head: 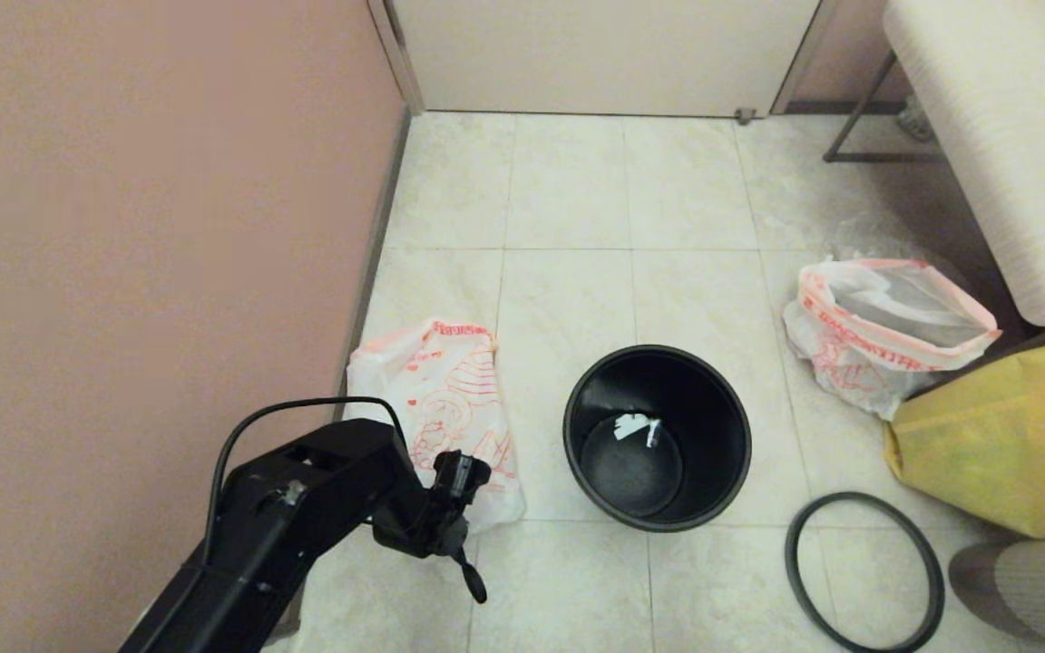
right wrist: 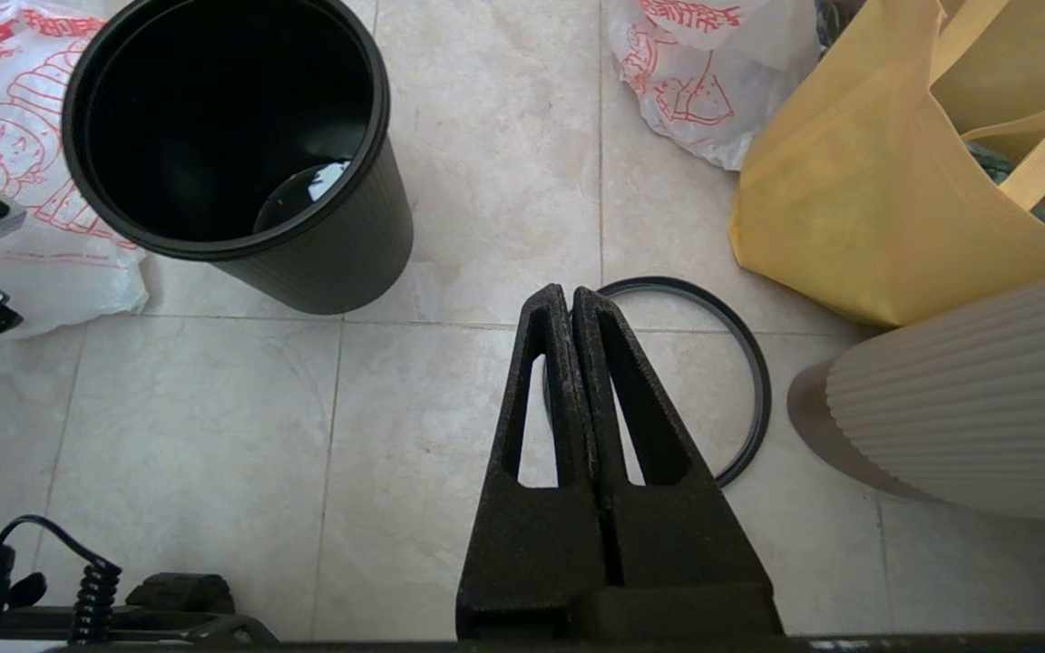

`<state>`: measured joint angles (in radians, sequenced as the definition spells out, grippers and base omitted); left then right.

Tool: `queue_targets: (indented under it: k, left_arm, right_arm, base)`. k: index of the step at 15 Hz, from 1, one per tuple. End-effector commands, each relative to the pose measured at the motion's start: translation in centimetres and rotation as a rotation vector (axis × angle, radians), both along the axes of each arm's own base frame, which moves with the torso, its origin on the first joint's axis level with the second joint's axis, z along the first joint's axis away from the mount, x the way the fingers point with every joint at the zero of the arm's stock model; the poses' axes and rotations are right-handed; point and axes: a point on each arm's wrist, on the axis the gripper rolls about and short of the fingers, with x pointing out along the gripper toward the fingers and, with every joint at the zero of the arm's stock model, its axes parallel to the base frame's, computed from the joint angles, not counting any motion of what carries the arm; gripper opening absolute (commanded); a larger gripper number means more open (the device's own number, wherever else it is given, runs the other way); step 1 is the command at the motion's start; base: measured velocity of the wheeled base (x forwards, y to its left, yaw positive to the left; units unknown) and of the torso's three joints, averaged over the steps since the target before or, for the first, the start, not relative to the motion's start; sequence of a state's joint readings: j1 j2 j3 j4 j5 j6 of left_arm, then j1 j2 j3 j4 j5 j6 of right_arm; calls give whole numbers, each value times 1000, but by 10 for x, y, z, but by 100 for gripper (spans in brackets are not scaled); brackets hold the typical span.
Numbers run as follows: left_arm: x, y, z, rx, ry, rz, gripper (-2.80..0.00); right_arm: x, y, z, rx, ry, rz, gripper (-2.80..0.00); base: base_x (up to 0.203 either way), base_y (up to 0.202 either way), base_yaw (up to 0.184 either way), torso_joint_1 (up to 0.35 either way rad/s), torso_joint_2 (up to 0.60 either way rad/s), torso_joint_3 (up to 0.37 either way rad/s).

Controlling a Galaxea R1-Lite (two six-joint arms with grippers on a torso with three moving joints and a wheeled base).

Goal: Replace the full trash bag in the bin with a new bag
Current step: Pick up a new trash bag

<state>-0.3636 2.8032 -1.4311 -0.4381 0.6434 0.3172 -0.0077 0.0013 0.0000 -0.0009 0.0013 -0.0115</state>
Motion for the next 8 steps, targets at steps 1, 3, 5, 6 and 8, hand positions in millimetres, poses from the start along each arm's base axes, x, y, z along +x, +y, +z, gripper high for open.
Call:
queue_targets:
  k: [1, 3, 5, 6, 8]
  left_arm:
    - [0, 1, 0, 3, 0, 3, -266]
    - [1, 1, 0, 0, -6, 4, -280]
    - [2, 1, -1, 1, -5, 5, -280]
    - [3, 0, -2, 1, -6, 3, -280]
    - [3, 0, -2, 1, -6, 2, -280]
  right_arm:
    - [0, 0, 0, -1, 0, 0, -280]
    - [0, 0, 0, -1, 0, 0, -280]
    - [0, 0, 0, -1, 1, 0, -280]
    - [0, 0, 0, -1, 0, 0, -280]
    - [0, 0, 0, -1, 1, 0, -280]
  base:
    - [0, 0, 0, 0, 0, 0]
    - [0, 0, 0, 0, 0, 0]
    - [0, 0, 0, 0, 0, 0]
    - [0, 0, 0, 0, 0, 0]
    - [0, 0, 0, 0, 0, 0]
